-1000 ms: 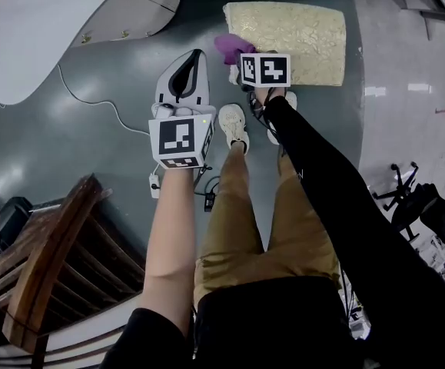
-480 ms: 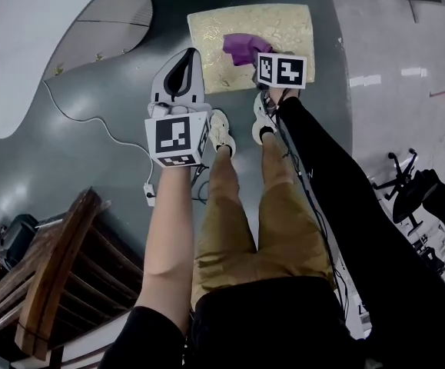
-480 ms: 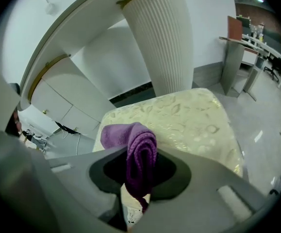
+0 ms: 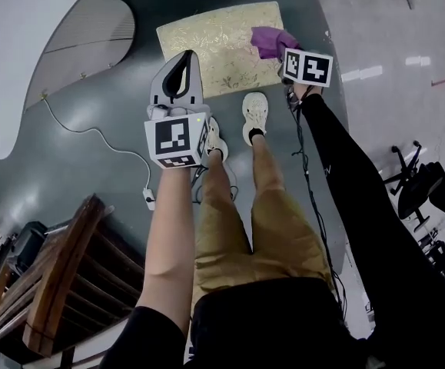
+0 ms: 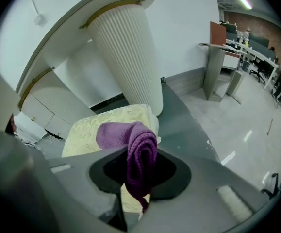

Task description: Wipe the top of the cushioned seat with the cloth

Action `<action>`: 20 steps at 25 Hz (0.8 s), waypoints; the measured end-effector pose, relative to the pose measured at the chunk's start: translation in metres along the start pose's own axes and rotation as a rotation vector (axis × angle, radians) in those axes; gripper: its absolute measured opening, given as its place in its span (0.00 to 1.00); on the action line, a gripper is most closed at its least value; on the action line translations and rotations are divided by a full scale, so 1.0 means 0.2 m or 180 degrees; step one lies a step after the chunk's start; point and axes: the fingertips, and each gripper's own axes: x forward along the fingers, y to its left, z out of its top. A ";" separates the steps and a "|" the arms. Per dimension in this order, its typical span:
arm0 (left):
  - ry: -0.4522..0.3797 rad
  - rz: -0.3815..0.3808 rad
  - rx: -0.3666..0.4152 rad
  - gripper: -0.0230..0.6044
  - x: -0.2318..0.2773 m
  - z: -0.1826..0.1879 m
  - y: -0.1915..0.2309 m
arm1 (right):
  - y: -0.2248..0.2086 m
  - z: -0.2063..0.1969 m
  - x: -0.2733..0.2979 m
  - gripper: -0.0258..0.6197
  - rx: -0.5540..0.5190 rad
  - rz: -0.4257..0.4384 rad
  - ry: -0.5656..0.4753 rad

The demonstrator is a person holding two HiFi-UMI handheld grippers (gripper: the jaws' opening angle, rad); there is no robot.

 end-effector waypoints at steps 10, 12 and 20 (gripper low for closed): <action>0.0014 0.0280 -0.0049 0.05 0.03 -0.02 -0.01 | -0.45 0.05 -0.09 0.17 0.0132 -0.0478 -0.0070; 0.0024 0.0297 -0.0046 0.05 0.02 -0.04 0.00 | -0.47 0.04 -0.10 0.17 0.0124 -0.0494 -0.0080; 0.0010 0.0257 -0.0032 0.05 -0.08 -0.08 0.02 | -0.43 -0.01 -0.18 0.17 0.0016 -0.0541 -0.0181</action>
